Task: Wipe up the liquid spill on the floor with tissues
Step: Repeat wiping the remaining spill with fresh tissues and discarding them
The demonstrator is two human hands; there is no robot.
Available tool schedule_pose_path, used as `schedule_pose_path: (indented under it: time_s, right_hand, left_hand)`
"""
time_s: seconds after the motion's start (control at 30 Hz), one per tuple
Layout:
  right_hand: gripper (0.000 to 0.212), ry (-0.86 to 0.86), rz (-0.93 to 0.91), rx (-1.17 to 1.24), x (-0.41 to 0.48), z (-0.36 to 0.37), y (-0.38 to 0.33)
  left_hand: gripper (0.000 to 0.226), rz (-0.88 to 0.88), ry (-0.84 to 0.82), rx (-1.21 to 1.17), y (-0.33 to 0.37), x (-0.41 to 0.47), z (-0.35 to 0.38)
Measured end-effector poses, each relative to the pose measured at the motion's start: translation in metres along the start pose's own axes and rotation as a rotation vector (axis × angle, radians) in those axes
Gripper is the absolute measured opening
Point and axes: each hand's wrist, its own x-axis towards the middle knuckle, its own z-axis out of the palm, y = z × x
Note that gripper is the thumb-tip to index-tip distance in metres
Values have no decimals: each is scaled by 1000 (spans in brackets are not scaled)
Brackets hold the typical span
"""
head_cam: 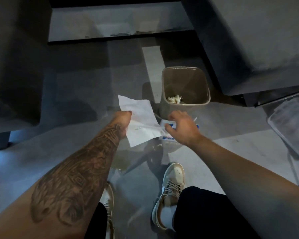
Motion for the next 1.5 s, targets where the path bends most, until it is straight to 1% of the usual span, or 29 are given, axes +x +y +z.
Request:
schedule_pose_path:
  time_s: [0.07, 0.13, 0.17, 0.23, 0.3, 0.37, 0.43, 0.5, 0.6, 0.73, 0.8, 0.87, 0.97, 1.07, 1.13, 1.17, 1.23, 1.33, 1.4, 1.5]
  right_hand:
    - [24, -128, 53, -201, 6, 5, 22]
    - [38, -306, 76, -397, 11, 13, 38]
    - [42, -355, 70, -486, 15, 18, 41]
    - [44, -375, 71, -611, 20, 21, 43]
    - [42, -360, 150, -613, 25, 21, 38]
    - [43, -395, 265, -502, 29, 18, 35]
    - [41, -459, 274, -407, 29, 14, 32]
    - [35, -431, 226, -410, 26, 5, 26]
    - [24, -279, 173, -455, 26, -20, 16]
    - [19, -83, 111, -497, 18, -55, 0]
    - [18, 0, 75, -408, 14, -69, -10]
    - [21, 73, 68, -252, 8, -84, -29]
    - [24, 179, 26, -6, -3, -104, -66]
    - [28, 204, -10, 204, -17, -110, -104]
    - [33, 176, 7, 308, -23, -107, -126]
    - [35, 151, 7, 338, -26, -106, -137]
    - [37, 86, -18, 440, -30, -106, -157]
    - [37, -31, -63, 659, -30, -111, -185]
    - [36, -97, -59, 826, -29, -116, -200]
    - [38, -160, -16, 1164, -27, -123, -214]
  left_hand:
    - [14, -15, 36, 81, -5, 8, -13]
    - [16, -42, 45, 109, -10, 15, -23]
    - [17, -51, 42, 111, -13, 15, -27]
    - [19, -56, 22, 106, -16, 17, -32]
    - [20, -56, 8, 96, -18, 15, -36]
    - [16, -58, 1, 89, -17, 13, -40]
    - [11, -76, -11, 77, -15, 8, -45]
    - [9, -93, -24, 67, -12, 2, -51]
    - [10, -67, -7, 38, -6, -6, -59]
    - [11, -36, 16, 19, 3, -27, -69]
    - [10, -23, 22, -15, 4, -39, -73]
    - [10, -10, 33, -59, 2, -51, -77]
    - [22, -59, 2, -134, -11, -71, -84]
    - [20, -94, -7, -141, -22, -85, -98]
    - [14, -82, 2, -154, -21, -94, -109]
    - [15, -80, 1, -162, -22, -98, -114]
    - [23, -76, -11, -184, -24, -101, -126]
    - [31, -96, -27, -248, -26, -97, -146]
    - [34, -84, -35, -319, -26, -91, -153]
    - [36, -67, -58, -408, -20, -87, -159]
